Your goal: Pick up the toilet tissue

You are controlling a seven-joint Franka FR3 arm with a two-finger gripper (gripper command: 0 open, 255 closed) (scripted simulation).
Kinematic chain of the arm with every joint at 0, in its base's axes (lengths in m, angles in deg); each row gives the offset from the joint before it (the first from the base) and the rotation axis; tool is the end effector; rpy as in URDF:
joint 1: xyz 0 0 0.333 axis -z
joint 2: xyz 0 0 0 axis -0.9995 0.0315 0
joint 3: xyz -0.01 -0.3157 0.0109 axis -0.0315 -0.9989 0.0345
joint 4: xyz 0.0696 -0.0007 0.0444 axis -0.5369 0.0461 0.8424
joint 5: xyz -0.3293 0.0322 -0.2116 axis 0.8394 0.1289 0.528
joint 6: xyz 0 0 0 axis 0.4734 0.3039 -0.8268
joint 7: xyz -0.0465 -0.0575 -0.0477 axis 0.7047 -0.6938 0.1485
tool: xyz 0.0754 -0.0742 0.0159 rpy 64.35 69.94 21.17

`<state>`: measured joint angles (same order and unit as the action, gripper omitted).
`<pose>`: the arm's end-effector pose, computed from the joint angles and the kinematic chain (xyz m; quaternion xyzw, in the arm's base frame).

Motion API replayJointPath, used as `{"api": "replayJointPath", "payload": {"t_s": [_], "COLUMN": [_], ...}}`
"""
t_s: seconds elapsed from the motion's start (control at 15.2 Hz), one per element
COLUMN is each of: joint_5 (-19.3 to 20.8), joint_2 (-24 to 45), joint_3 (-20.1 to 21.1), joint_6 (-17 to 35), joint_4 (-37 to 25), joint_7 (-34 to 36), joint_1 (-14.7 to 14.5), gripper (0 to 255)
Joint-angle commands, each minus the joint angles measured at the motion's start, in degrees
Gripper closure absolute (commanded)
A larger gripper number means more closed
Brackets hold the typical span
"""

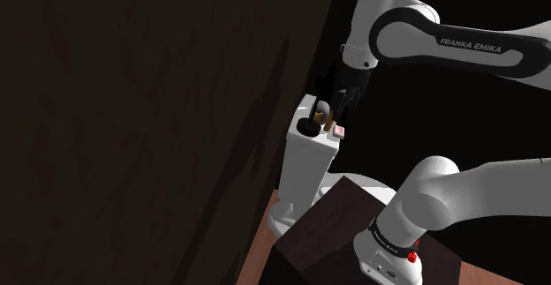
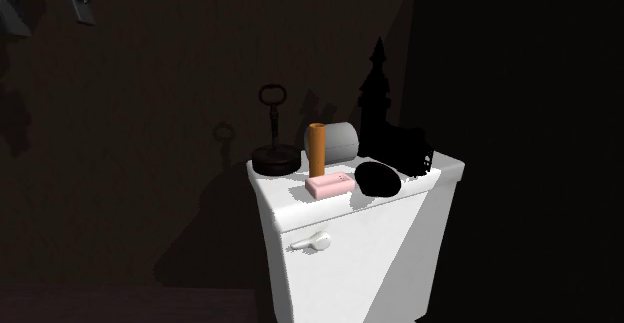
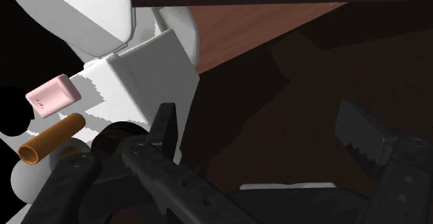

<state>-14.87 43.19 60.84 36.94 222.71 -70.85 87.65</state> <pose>0.3056 0.0144 0.5461 0.9968 -0.0077 -0.0336 0.0721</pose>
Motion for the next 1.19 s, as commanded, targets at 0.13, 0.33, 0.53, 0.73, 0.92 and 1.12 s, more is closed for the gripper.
{"api": "replayJointPath", "payload": {"t_s": [0.13,0.33,0.53,0.73,0.92,1.12], "joint_5": [3.4,9.0,15.2,22.5,31.3,42.4], "joint_2": [-0.3,-0.1,1.1,3.6,7.4,12.5], "joint_3": [0.4,0.8,1.0,1.2,1.7,2.9], "joint_6": [4.6,11.8,19.6,27.9,36.4,44.6], "joint_4": [3.7,8.9,13.3,16.8,19.0,19.6], "joint_7": [-0.8,-1.5,-1.5,-0.4,2.3,7.2], "joint_1": [0.5,1.7,3.6,6.6,10.8,16.6], "gripper": [0,0,0,0,0,0]}}
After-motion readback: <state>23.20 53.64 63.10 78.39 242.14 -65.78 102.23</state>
